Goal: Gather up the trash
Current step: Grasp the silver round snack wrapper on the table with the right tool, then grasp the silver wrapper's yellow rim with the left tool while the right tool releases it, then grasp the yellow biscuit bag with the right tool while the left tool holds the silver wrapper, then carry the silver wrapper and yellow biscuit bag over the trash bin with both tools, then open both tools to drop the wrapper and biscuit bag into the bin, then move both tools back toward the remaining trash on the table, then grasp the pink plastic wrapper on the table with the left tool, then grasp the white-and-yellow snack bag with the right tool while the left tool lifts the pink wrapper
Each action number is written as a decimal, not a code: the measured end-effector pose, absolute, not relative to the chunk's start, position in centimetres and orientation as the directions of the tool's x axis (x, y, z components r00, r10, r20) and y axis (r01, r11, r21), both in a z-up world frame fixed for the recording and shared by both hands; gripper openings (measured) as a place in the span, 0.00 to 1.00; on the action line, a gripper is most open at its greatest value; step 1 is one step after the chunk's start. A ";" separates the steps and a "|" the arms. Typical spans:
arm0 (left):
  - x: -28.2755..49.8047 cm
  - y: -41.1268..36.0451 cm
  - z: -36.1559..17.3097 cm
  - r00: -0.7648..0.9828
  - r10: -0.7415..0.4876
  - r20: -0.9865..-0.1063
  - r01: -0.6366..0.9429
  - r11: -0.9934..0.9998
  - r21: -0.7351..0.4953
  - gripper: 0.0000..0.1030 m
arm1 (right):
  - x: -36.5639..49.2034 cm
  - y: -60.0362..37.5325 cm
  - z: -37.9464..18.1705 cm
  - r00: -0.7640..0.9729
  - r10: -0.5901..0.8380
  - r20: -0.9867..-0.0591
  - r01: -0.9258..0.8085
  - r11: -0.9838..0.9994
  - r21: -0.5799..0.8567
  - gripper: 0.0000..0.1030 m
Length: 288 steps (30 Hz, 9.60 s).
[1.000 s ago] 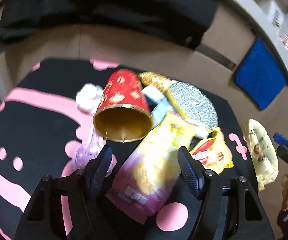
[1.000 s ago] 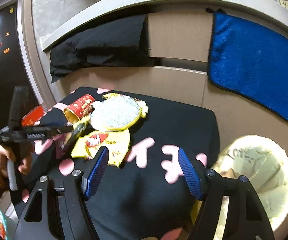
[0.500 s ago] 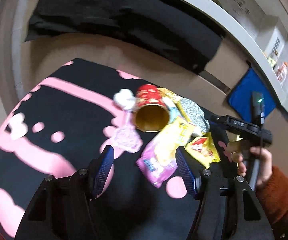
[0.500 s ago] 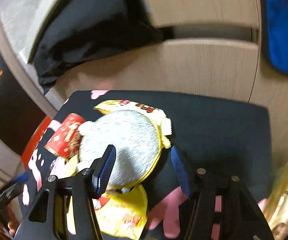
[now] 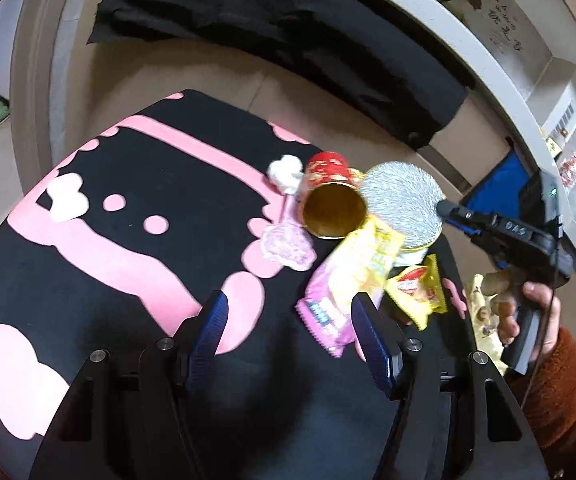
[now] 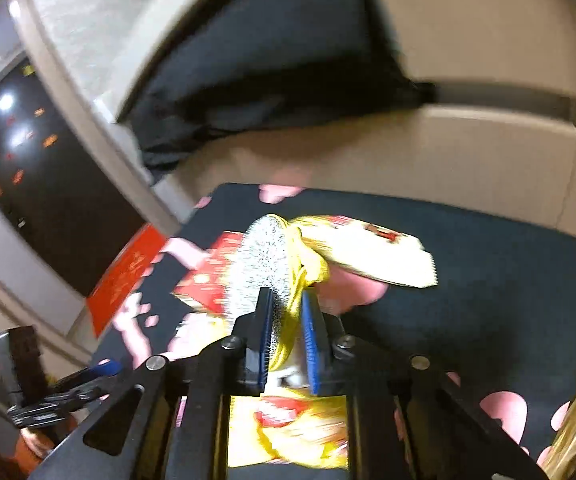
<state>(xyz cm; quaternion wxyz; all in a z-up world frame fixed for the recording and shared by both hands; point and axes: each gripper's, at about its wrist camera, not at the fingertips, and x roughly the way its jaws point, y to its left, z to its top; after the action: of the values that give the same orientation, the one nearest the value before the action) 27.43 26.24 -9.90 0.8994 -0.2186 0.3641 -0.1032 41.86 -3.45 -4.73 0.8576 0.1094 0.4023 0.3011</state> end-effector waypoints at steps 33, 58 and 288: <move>22.3 20.2 -7.8 0.675 -0.433 -0.597 0.144 0.871 -0.469 0.62 | 29.5 -1.5 -3.0 0.393 0.617 -0.682 -0.585 0.740 0.333 0.44; 25.5 15.0 -8.6 0.634 -0.431 -0.642 0.120 0.875 -0.470 0.13 | 28.7 -11.3 -4.9 0.588 0.455 -0.669 -0.444 0.873 0.204 0.50; 27.5 24.6 -7.6 0.772 -0.270 -0.576 -0.041 0.882 -0.469 0.15 | 43.1 -1.9 -5.3 0.527 0.421 -0.738 -0.544 0.834 0.087 0.35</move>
<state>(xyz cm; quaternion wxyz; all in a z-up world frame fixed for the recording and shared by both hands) 27.49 24.60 -7.63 0.9115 -0.2345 0.3321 -0.0628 43.06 -1.87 -5.35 0.8705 -0.0774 0.3994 0.2771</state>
